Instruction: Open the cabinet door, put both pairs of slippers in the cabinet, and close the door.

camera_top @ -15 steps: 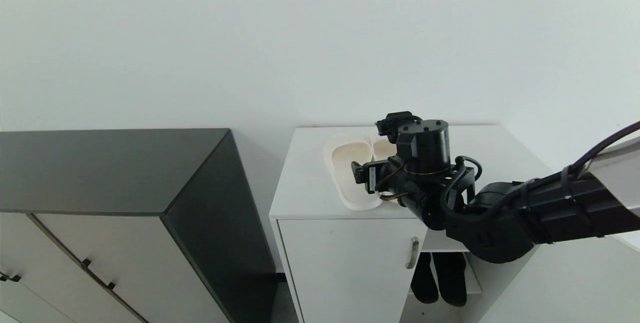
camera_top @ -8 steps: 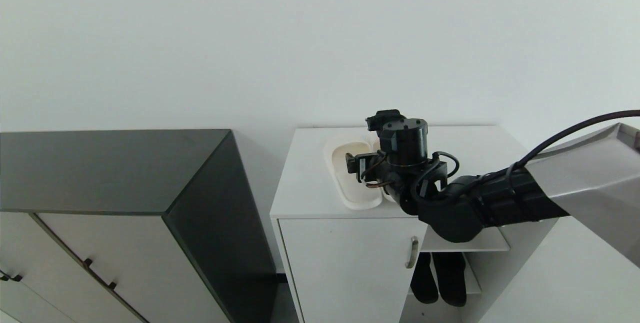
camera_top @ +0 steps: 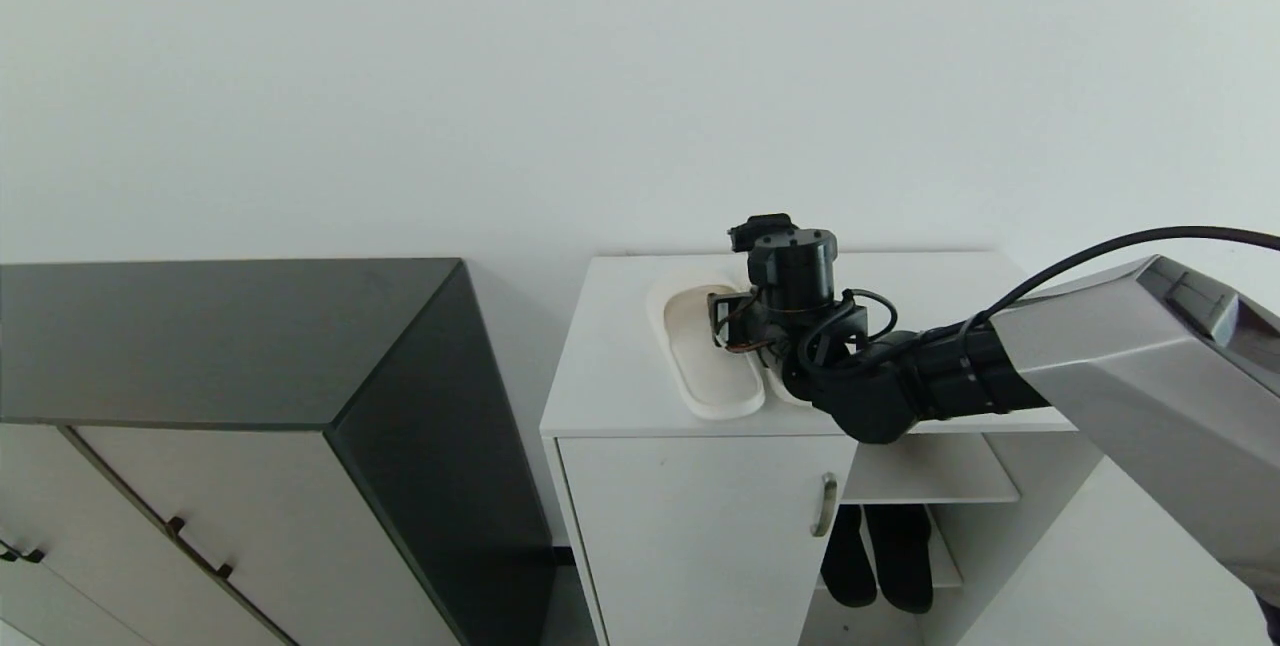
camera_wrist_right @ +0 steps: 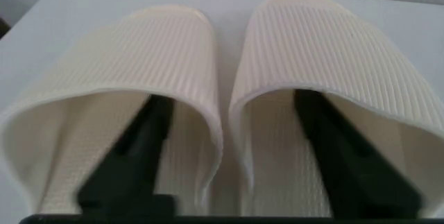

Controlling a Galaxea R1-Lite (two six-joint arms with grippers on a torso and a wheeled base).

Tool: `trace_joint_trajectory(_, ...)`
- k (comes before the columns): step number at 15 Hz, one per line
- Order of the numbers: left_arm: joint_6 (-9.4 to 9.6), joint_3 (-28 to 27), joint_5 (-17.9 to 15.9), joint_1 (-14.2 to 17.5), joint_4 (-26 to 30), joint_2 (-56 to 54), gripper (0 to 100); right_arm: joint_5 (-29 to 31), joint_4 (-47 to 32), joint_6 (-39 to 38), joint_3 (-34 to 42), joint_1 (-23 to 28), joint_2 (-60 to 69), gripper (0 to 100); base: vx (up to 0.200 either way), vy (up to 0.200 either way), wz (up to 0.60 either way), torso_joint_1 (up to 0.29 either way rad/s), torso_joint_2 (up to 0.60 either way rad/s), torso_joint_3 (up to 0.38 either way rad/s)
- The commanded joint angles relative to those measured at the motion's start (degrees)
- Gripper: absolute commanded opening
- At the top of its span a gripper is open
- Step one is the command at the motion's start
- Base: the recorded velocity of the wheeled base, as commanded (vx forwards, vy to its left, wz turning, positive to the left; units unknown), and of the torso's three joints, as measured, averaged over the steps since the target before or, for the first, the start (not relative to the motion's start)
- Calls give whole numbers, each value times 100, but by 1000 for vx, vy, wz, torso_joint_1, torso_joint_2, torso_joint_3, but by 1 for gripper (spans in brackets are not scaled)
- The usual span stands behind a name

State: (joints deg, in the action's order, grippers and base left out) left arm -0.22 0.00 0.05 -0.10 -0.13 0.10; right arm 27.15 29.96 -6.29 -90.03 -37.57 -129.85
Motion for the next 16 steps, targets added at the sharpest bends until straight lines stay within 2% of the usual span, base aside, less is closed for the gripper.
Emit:
trace_joint_trajectory(1,-4,0,4,1,-4,8,0,1,-70,-4,-94,-22,-58,0,0,0,0,0,0,0)
trace_joint_trajectory(6,-13,0,13,1,-4,8,0,19,-105,-4,-147,-66,-22,0,0,0,0,0,0,0)
trace_joint_trajectory(9,-13,0,13,1,-4,8,0,27,-96,-4,187,-216,461,0,0,0,0,0,0,0)
trace_joint_trajectory(11,-13,0,13,1,-4,8,0,19,-26,-21,811,-383,944,0,0,0,0,0,0,0)
trace_joint_trajectory(12,-13,0,13,1,-4,8,0,19,-26,-21,811,-383,944,0,0,0,0,0,0,0)
trace_joint_trajectory(14,-4,0,4,1,-4,8,0,-210,396,-39,2015,-506,1779,0,0,0,0,0,0,0)
trace_joint_trajectory(16,-13,0,4,1,-4,8,0,-509,475,-30,2552,-593,2219,0,0,0,0,0,0,0)
